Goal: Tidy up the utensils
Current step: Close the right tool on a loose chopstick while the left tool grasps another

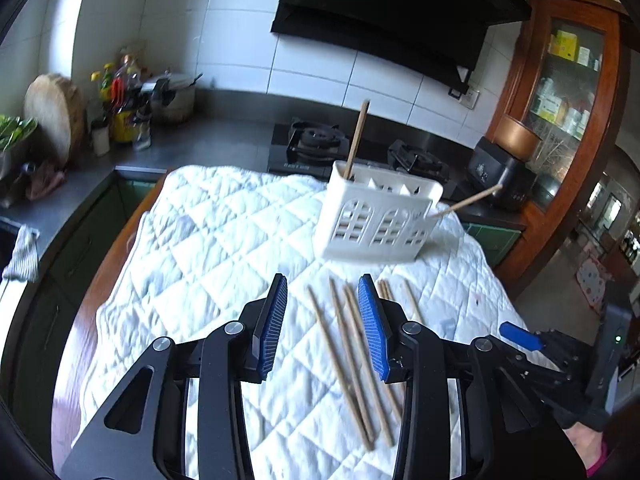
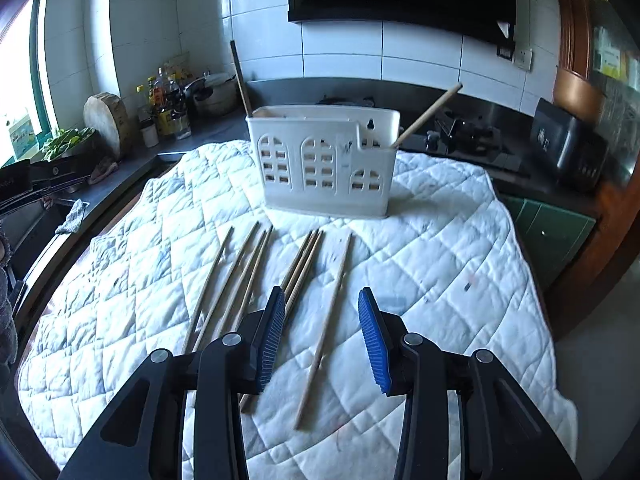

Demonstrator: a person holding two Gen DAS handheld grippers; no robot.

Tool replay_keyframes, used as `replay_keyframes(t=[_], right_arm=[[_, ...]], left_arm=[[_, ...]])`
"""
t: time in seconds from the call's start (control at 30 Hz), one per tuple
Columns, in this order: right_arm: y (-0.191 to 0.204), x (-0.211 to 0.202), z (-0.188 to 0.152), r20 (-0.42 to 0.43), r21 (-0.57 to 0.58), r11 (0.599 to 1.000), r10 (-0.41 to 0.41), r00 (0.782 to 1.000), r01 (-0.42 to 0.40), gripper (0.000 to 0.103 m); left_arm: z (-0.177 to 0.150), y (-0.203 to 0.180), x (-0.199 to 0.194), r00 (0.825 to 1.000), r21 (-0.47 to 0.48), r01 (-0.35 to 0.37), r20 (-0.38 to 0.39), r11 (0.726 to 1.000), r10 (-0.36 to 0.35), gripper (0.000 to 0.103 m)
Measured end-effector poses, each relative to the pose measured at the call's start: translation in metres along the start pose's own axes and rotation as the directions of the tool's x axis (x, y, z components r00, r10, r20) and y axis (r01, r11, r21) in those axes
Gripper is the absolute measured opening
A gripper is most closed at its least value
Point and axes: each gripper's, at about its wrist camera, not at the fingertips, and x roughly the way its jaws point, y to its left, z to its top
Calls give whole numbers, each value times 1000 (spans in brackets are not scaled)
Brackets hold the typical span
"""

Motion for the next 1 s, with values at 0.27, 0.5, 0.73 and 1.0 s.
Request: replay_keyframes(t=[0.27,0.5,0.73,1.0], right_arm=[[11,32,-37,-54,35,999,-2,999,4,29],[1,63,-44,-104,81,997,-3,995,11,23],[-5,81,-46,-137,115,993,14,991,1,14],[-4,84,-45,-135,105,994,-11,991,25,9]], left_arm=[[-56,23,0,999,-68,-18,-47,998,15,38],[-79,29,6,996,-62,-41,-77,997,36,38],[-91,24,20,992,-50,-32,-123,998,25,38],[-104,3,45,980,-39,18,-198,999,-26,35]])
